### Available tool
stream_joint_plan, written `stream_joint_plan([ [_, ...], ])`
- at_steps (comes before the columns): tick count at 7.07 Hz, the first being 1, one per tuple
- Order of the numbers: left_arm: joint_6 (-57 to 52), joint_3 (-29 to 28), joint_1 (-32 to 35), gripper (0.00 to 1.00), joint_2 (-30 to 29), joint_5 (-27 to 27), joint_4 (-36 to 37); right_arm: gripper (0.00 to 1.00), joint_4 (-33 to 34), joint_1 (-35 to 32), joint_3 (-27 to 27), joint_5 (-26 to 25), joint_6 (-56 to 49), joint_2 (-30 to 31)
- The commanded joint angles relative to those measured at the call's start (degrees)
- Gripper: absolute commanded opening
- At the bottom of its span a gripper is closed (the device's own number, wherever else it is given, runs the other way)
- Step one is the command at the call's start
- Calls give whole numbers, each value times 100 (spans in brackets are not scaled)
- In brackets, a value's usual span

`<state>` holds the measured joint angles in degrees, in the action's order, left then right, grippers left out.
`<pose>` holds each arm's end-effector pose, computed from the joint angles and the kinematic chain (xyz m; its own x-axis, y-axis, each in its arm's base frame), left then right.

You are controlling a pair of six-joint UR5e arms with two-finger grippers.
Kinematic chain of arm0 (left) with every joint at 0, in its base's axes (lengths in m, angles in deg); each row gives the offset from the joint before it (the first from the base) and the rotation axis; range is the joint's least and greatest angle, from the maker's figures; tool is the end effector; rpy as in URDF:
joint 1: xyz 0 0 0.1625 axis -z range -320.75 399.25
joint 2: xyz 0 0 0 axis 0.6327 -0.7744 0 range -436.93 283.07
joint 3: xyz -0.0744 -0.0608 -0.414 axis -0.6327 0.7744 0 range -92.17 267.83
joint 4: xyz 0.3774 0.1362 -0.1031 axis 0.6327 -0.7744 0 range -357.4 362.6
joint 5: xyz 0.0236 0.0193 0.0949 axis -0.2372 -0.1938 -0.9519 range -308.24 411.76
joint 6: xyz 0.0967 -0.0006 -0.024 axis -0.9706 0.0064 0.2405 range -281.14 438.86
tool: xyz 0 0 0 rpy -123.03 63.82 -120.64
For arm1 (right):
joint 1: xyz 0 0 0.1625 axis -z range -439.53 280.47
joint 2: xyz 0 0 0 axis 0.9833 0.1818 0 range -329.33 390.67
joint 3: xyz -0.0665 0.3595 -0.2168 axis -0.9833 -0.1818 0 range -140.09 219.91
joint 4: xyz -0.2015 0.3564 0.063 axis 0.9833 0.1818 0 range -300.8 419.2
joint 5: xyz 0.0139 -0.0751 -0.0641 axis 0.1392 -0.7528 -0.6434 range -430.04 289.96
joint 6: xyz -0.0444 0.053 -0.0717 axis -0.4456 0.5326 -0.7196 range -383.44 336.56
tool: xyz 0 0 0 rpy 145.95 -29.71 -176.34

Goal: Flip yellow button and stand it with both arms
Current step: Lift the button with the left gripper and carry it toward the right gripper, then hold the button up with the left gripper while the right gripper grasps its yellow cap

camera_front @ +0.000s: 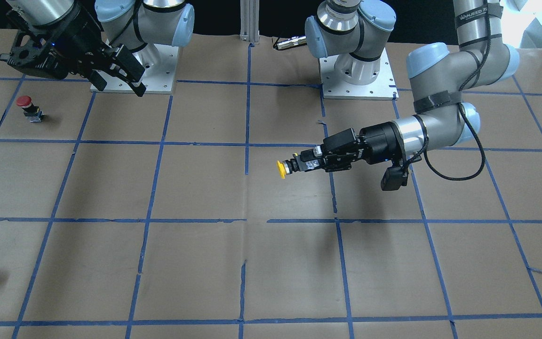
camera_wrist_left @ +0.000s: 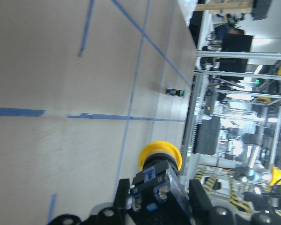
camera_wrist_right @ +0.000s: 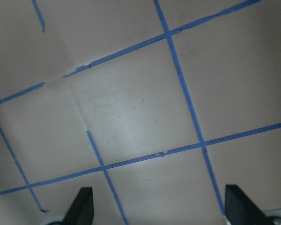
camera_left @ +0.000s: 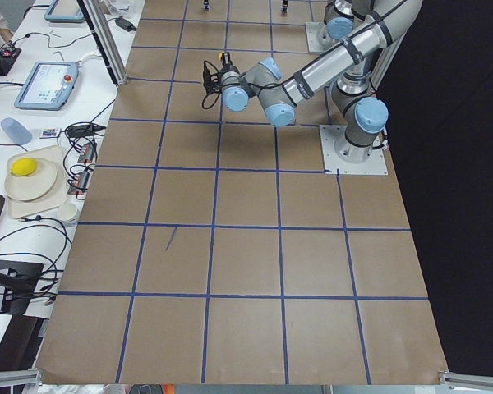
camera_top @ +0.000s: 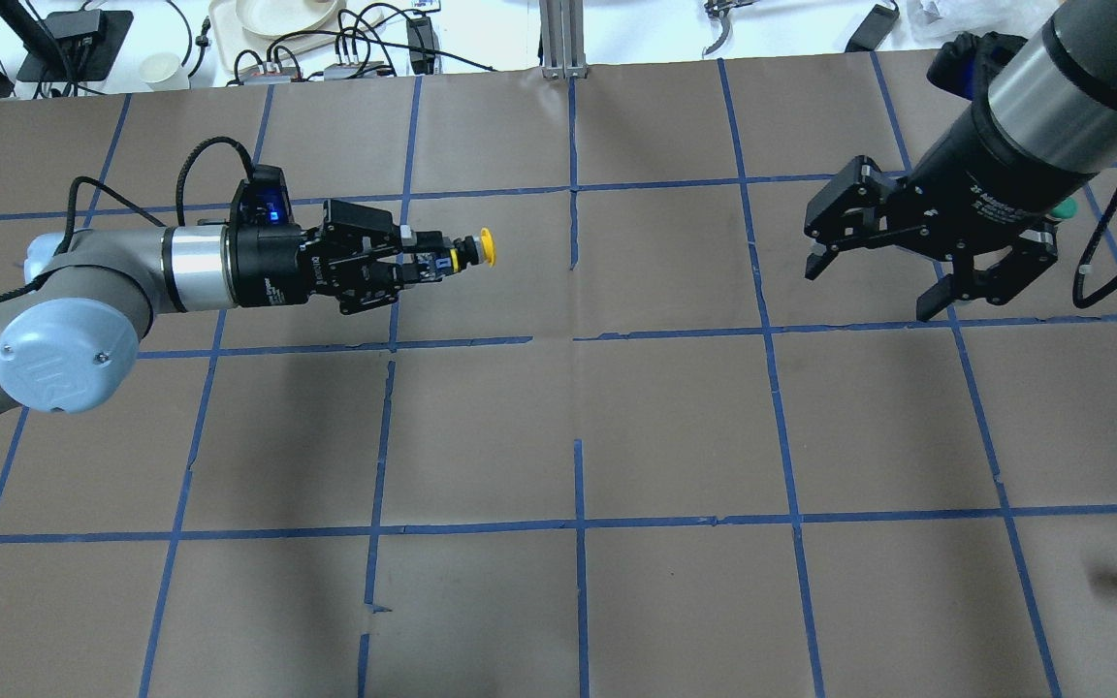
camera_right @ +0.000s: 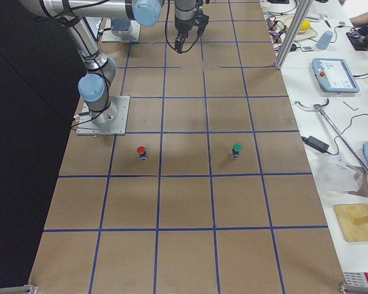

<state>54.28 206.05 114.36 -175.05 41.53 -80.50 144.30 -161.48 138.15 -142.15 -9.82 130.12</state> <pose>-0.1069 -0.4982 0.2865 -0.1361 -0.1163 0.9838 -0.1839 0.9788 0.0903 0.1041 -0.4346 0.4890 -0.8802 0.3811 -0.2829 0.3570 0.9244 0.1346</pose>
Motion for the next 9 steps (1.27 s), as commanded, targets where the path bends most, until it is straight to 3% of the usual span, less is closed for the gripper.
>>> stream_joint_plan([
  [1, -3, 17, 659, 21, 20, 1516, 12, 100, 24, 397, -15, 1569, 849, -49],
  [2, 6, -53, 880, 21, 46, 2115, 82, 100, 33, 521, -59, 2377, 1488, -49],
  [5, 32, -62, 1898, 21, -41, 2911, 615, 100, 259, 531, -164, 3464, 2326, -75],
  [6, 319, -88, 2041, 19, -59, 3399, 697, 100, 453, 522, -182, 3492, 2608, -58],
  [9, 541, -229, 2068, 19, -129, 3422, 777, 100, 507, 487, -174, 3475, 2646, -14],
])
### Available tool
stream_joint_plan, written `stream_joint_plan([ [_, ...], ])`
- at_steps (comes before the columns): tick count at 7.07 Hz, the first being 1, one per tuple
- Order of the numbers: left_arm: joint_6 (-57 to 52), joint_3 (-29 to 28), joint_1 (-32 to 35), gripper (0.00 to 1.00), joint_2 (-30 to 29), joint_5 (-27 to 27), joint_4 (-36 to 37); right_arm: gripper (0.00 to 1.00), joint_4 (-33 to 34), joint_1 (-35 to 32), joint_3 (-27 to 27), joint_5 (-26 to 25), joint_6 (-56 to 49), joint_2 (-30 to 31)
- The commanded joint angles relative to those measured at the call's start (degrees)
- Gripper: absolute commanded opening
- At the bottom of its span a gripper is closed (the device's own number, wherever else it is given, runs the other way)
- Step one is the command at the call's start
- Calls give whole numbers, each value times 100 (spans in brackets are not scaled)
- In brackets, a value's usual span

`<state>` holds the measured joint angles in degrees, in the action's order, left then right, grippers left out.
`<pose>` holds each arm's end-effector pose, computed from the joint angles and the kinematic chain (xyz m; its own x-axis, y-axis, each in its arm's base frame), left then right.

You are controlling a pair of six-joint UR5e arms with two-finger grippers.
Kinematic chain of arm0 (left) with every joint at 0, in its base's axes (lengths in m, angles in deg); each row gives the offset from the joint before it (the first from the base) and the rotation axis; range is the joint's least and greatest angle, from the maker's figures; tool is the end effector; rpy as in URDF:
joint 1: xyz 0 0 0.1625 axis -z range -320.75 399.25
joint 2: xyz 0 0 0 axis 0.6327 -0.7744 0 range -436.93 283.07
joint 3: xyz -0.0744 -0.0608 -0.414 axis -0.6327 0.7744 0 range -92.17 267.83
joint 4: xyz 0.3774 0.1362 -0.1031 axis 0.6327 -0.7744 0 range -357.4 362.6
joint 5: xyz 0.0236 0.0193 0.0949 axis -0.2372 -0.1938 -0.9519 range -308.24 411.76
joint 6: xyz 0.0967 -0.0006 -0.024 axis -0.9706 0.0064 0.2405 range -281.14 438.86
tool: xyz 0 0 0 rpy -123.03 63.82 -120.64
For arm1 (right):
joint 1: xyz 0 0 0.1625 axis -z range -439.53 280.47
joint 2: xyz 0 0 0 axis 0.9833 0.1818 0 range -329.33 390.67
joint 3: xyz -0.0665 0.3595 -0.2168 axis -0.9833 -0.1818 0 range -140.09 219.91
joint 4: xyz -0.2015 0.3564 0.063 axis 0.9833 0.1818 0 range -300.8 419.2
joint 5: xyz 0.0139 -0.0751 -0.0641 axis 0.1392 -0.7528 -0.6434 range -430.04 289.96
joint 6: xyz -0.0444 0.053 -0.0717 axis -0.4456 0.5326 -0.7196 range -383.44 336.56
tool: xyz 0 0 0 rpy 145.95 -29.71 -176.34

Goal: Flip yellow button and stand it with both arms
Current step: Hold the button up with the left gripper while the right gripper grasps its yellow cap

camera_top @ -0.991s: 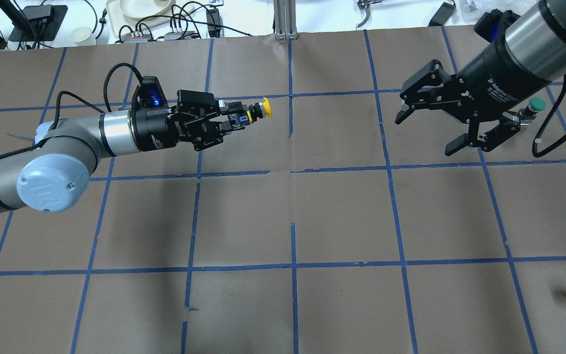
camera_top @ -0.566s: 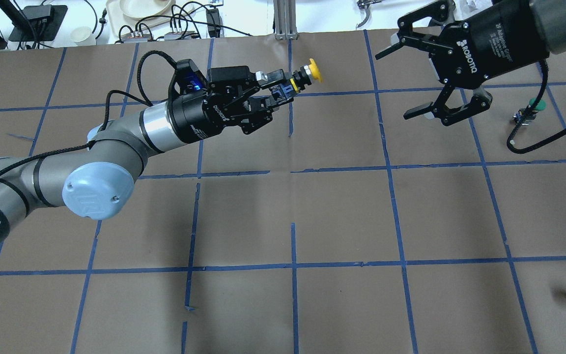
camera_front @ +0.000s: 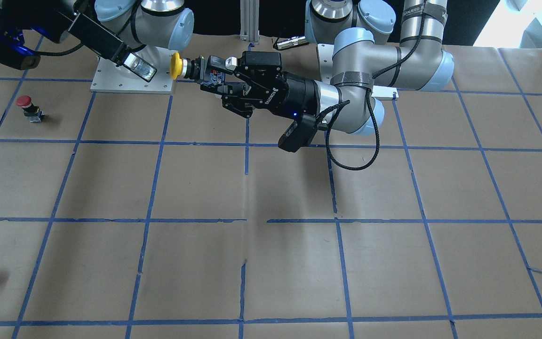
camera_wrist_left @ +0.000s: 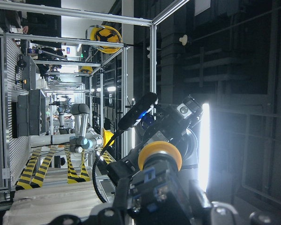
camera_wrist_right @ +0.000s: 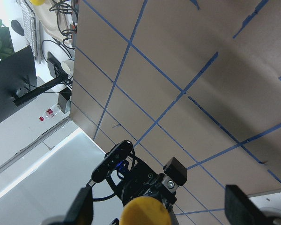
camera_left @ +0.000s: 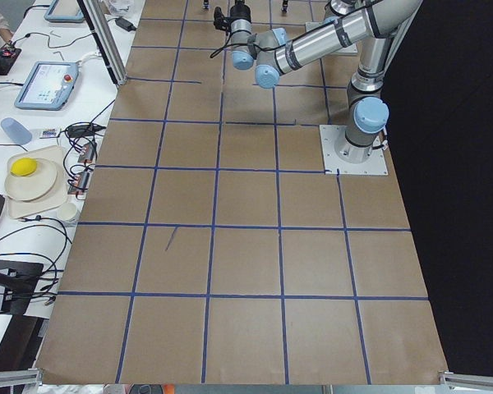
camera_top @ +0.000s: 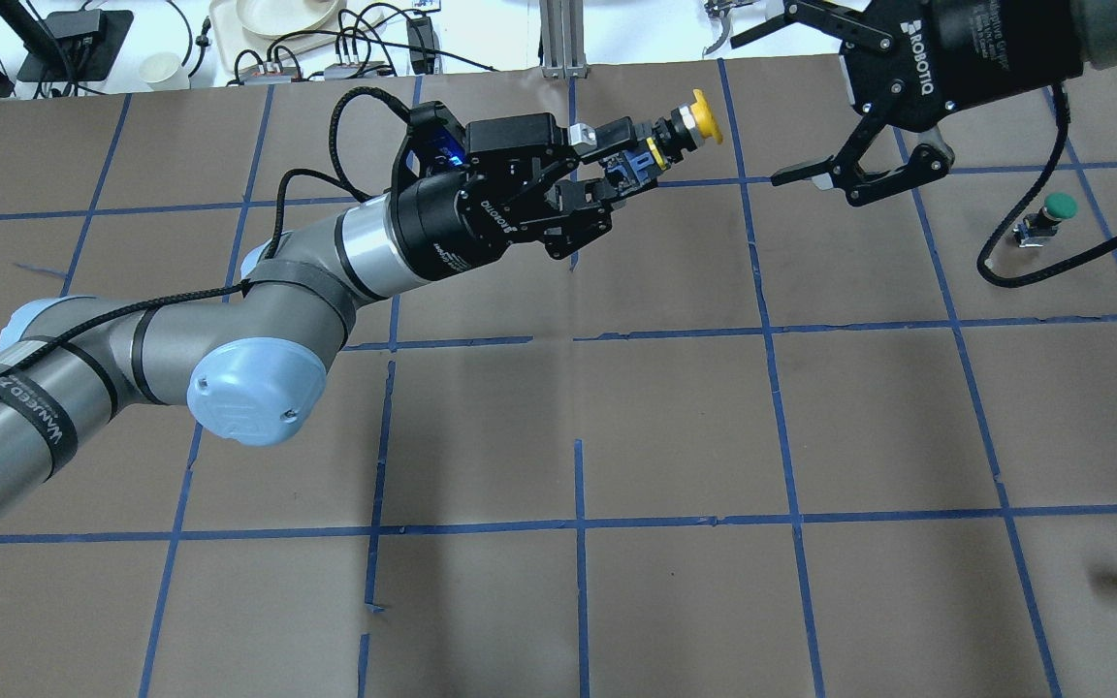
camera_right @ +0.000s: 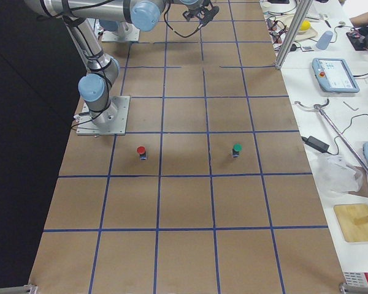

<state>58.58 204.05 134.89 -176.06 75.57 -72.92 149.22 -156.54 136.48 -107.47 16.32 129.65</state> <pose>-0.2720 -0.4703 0.3573 0.3787 -0.0190 0.9253 -0.0422 0.9984 0.0378 0.1109 -0.4645 0.5425 -0.3174 0.7024 -0.6371 0.5562 0.6821 0.4747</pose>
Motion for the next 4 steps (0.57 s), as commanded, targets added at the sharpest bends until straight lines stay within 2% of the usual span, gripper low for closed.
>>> stream_joint_plan([
  [1, 382, -108, 25, 19, -45, 1, 20, 100, 24, -33, -15, 42, 232, 77],
  [2, 446, -161, 25, 19, -54, -8, 20, 99, 15, -68, -15, 304, 243, 69],
  [4, 455, -170, 25, 19, -54, -17, 20, 94, 329, -295, 11, 342, 252, -1],
])
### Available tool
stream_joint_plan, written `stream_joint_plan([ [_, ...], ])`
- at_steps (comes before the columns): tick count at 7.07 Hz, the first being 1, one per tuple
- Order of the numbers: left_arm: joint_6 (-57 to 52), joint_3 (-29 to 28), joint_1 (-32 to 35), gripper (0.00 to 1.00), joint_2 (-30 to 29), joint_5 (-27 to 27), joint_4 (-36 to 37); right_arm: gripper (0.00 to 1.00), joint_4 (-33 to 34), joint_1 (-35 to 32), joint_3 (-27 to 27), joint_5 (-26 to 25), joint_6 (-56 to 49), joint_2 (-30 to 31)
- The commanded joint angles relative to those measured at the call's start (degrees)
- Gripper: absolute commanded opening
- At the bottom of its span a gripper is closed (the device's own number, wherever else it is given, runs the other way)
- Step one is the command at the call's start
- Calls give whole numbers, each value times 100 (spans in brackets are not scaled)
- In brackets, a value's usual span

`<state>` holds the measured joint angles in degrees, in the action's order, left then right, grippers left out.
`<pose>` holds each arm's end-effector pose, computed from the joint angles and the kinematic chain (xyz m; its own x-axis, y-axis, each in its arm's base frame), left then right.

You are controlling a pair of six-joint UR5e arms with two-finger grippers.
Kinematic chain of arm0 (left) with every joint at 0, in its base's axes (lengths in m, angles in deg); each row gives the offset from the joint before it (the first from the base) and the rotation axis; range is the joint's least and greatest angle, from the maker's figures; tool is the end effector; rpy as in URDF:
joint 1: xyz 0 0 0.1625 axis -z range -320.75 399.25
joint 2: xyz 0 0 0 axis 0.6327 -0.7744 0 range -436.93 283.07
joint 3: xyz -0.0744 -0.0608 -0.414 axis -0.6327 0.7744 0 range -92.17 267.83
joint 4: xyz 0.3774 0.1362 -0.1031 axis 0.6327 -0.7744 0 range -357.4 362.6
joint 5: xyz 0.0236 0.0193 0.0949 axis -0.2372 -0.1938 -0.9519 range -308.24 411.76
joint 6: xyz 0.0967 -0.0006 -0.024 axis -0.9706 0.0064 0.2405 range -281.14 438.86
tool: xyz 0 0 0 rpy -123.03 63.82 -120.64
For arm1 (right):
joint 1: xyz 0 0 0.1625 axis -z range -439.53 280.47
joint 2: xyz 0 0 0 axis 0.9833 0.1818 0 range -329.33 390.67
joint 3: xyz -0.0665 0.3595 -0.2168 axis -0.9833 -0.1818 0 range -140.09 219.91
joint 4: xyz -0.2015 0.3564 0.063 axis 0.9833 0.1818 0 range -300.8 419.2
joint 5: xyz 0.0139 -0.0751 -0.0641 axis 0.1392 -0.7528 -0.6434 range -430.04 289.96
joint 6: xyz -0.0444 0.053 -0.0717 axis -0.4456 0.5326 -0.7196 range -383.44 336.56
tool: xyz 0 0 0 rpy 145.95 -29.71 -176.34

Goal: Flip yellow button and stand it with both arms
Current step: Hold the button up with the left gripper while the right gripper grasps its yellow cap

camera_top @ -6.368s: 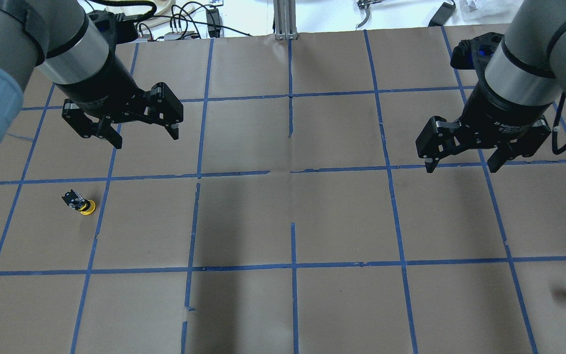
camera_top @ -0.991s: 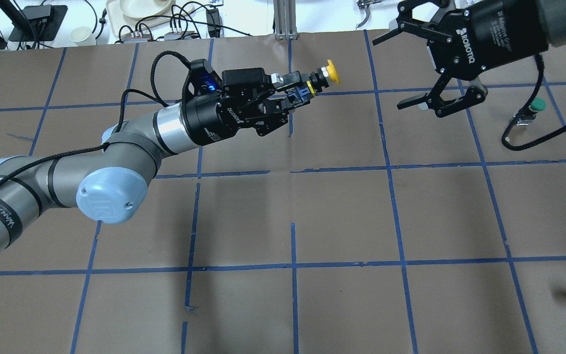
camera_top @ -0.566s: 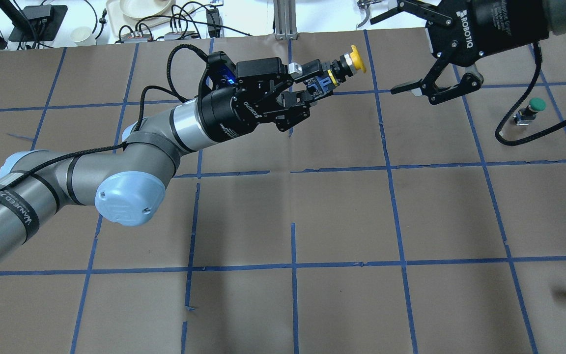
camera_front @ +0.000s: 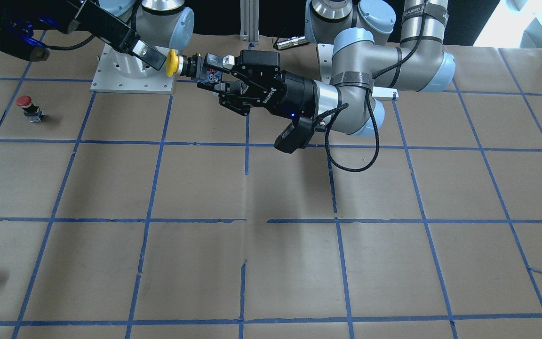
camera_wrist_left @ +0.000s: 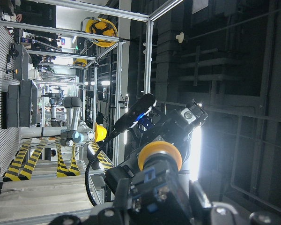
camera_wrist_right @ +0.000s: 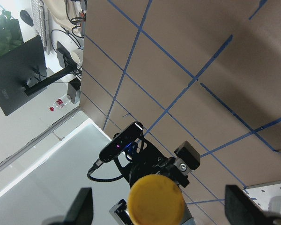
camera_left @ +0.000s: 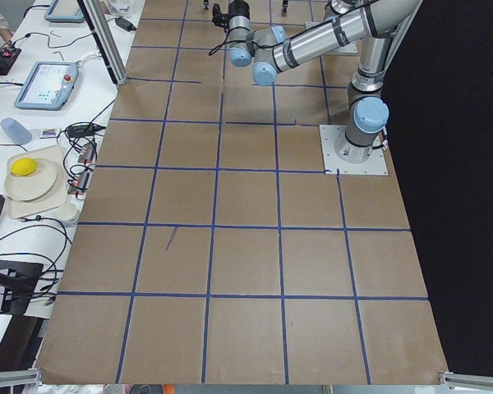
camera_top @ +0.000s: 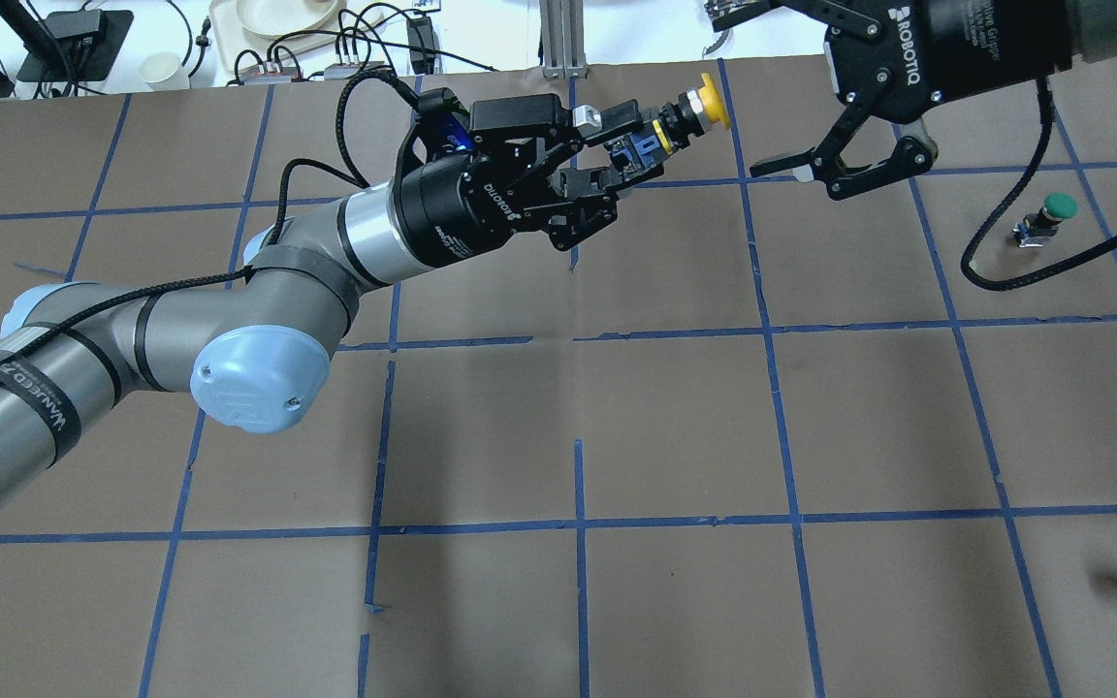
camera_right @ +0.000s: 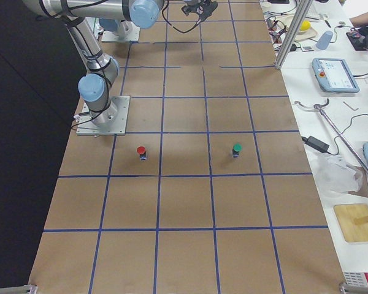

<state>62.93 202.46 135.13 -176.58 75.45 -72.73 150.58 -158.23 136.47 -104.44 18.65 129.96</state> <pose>-0.2749 -0.4770 0.3649 0.3806 -0.0762 0.9216 -0.0084 0.9963 0.0859 0.1278 -0.4606 0.5516 -0.2887 0.6946 -0.6589 0.5241 0.6906 0.4984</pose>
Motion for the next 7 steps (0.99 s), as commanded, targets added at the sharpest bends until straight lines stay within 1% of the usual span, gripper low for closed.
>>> stream_joint_plan([
  [1, 20, -11, 1, 19, 6, -13, -8, 88, 265, -163, -6, 39, 10, -33],
  [3, 20, -11, 1, 19, 6, -13, -9, 68, 397, -154, -14, 39, 10, -50],
  [5, 20, -11, 1, 19, 6, -13, -9, 45, 397, -137, -6, 4, -25, -50],
  [6, 20, -11, 1, 20, 6, -13, 0, 30, 397, -119, -6, 3, -25, -50],
  [7, 20, -11, 1, 24, 6, -13, 0, 20, 397, -119, -6, 3, -25, -50],
])
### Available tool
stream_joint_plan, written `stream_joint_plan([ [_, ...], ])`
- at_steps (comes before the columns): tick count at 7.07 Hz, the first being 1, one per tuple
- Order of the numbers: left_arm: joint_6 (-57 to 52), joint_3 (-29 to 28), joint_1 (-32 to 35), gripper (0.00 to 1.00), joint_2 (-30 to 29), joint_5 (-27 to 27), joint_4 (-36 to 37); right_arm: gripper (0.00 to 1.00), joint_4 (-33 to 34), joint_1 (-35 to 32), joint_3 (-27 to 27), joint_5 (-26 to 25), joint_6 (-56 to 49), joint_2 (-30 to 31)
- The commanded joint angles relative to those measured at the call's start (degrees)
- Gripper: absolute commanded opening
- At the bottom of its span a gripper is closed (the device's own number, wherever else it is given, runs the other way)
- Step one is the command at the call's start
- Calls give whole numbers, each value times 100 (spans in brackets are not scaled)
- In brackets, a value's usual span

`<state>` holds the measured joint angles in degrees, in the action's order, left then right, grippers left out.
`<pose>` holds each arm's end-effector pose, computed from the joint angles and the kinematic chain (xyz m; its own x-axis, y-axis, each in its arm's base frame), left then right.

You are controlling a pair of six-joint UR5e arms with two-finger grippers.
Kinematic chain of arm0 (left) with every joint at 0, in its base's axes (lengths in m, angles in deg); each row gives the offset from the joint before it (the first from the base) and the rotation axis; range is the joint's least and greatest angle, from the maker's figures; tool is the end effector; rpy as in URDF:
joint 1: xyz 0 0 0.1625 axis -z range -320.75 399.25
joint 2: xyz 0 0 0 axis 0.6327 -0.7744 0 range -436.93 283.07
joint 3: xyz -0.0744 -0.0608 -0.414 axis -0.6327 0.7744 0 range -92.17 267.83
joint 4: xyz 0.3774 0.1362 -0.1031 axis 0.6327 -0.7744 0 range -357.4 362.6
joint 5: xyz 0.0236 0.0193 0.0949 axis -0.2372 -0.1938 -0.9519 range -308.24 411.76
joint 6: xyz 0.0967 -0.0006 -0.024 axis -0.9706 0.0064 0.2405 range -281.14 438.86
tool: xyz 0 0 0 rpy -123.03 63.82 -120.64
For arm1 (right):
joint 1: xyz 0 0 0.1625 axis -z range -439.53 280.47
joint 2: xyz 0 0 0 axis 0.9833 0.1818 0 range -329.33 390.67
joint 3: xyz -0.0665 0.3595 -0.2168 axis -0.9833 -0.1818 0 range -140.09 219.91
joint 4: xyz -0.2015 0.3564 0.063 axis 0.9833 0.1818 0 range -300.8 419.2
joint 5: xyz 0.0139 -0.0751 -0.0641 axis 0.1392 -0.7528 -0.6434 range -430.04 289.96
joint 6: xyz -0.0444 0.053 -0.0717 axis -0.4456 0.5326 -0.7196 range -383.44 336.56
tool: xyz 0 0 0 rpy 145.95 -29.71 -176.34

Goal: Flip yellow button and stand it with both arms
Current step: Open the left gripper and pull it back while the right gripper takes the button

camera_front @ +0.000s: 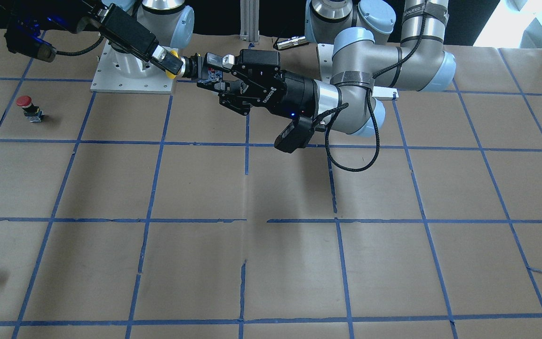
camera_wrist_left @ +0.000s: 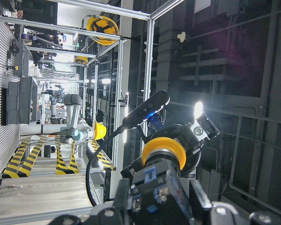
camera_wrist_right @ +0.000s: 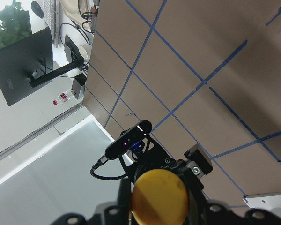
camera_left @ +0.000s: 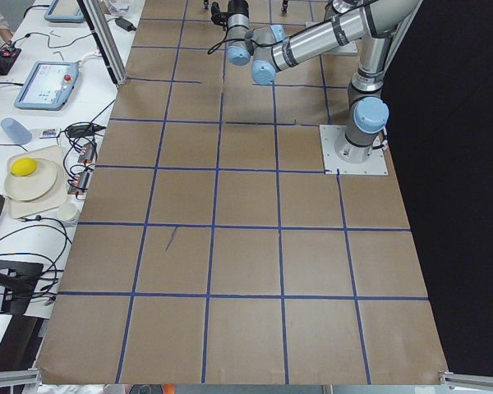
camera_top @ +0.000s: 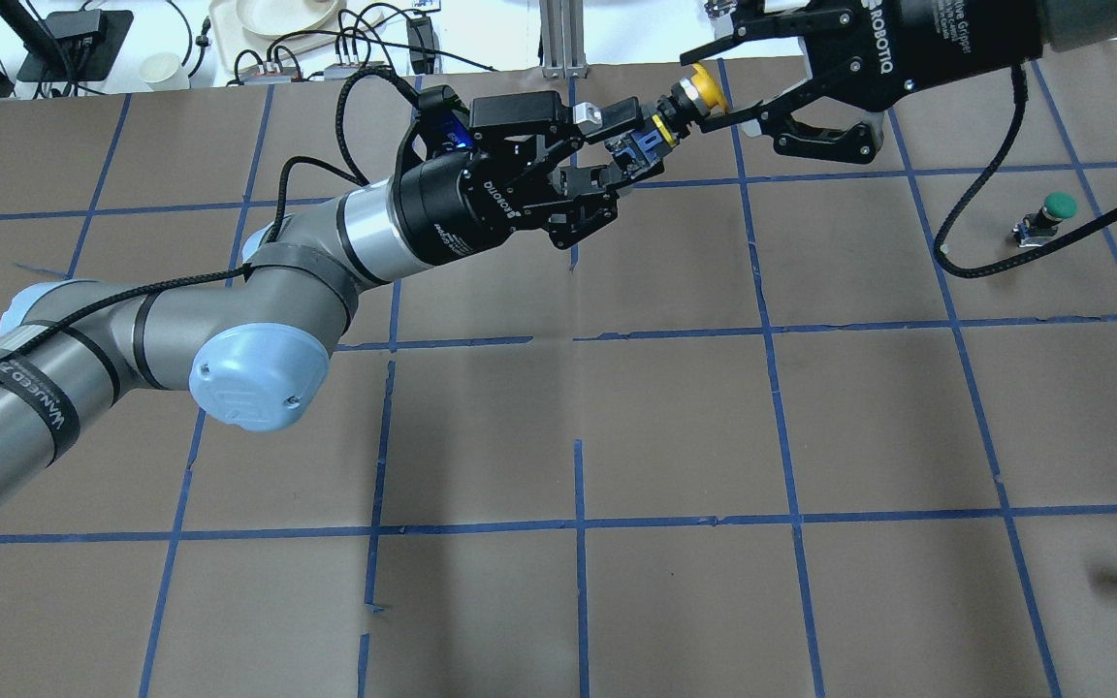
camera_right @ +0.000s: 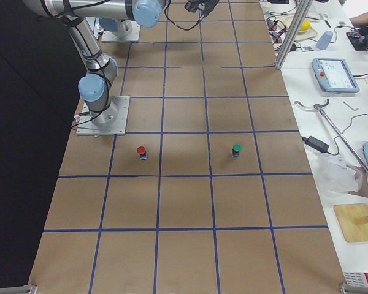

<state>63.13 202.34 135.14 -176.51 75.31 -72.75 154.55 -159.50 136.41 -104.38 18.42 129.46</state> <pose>-0.2751 -0.4770 0.3661 0.3788 -0.0771 0.9223 -0.0062 0.9963 0.0859 0.1369 -0.4642 0.5557 -0.3127 0.6438 -0.6983 0.5120 0.7335 0.4470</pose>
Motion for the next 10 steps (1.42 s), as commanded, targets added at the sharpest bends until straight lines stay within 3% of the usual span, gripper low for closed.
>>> stream_joint_plan([
  [1, 87, 0, 0, 99, 0, 18, -6, 20, -8, 8, 0, -3, 6, 0],
  [4, 1217, -96, -17, 100, 17, -17, 519, 18, 44, 69, -35, -64, 6, -9],
  [5, 1778, -296, -35, 100, 9, -618, 913, 17, 106, 200, -122, -343, -81, -9],
  [6, 2297, -603, -35, 100, -9, -1555, 1152, 16, 63, 384, -166, -572, -448, -9],
  [8, 3027, -1375, -35, 100, -18, -3399, 1163, 16, -113, 666, -114, -986, -1413, -9],
  [10, 3637, -1931, 52, 99, 165, -5106, 945, 16, -638, 833, 8, -1696, -3079, -26],
])
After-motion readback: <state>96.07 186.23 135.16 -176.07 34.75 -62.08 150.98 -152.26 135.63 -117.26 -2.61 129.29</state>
